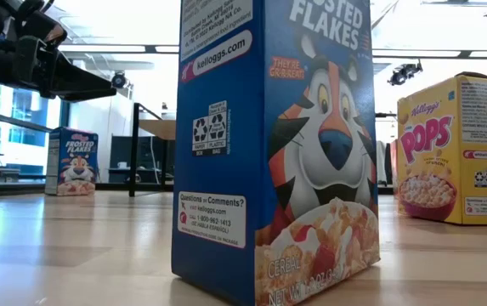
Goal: Stack cereal on shelf
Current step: Put the bottom right orange cereal box on the shelf
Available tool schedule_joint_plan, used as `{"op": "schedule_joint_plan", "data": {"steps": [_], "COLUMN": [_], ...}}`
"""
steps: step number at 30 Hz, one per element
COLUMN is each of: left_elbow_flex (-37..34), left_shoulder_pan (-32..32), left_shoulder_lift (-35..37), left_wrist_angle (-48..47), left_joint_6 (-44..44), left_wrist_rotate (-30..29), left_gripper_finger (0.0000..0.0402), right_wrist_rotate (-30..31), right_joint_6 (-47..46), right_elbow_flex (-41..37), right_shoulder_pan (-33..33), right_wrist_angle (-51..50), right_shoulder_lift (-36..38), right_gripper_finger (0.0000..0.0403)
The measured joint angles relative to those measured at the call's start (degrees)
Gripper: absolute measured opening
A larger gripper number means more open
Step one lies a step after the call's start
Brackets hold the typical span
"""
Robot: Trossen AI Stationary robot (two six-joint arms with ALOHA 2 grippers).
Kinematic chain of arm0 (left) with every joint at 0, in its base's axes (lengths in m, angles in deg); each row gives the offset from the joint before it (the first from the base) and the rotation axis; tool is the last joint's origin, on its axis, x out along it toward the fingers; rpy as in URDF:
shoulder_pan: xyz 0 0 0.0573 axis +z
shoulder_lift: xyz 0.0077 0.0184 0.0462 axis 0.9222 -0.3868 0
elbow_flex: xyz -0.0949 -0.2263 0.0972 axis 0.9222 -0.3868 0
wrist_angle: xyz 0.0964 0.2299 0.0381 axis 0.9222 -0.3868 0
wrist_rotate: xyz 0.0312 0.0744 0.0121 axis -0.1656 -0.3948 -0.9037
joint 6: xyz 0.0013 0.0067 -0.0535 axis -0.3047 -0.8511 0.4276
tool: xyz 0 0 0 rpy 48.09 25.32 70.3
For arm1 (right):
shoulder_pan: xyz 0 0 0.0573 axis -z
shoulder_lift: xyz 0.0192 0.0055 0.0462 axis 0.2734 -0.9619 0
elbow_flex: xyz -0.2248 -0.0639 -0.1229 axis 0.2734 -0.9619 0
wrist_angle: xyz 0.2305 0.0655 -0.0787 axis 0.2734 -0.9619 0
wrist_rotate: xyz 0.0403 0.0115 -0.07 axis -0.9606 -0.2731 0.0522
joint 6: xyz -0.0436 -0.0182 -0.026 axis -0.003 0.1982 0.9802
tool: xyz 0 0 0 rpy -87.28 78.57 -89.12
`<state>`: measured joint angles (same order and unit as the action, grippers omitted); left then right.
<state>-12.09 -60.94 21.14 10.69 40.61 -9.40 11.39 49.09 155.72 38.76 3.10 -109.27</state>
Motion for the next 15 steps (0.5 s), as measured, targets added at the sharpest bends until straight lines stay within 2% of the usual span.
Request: {"op": "schedule_joint_plan", "data": {"steps": [7, 15], "left_elbow_flex": [0.00, 0.00], "left_shoulder_pan": [0.02, 0.00], "left_shoulder_lift": [0.00, 0.00], "left_wrist_angle": [0.02, 0.02], "left_joint_6": [0.04, 0.02], "left_wrist_rotate": [0.00, 0.00], "left_gripper_finger": [0.0241, 0.0241], "right_wrist_rotate": [-0.34, -0.60], "right_joint_6": [7.86, 9.92], "right_elbow_flex": [0.00, 0.00], "right_shoulder_pan": [4.23, 8.39], "right_wrist_angle": [9.88, 10.08], "right_shoulder_lift": [-2.76, -7.80], "right_gripper_finger": [0.0149, 0.0149]}}
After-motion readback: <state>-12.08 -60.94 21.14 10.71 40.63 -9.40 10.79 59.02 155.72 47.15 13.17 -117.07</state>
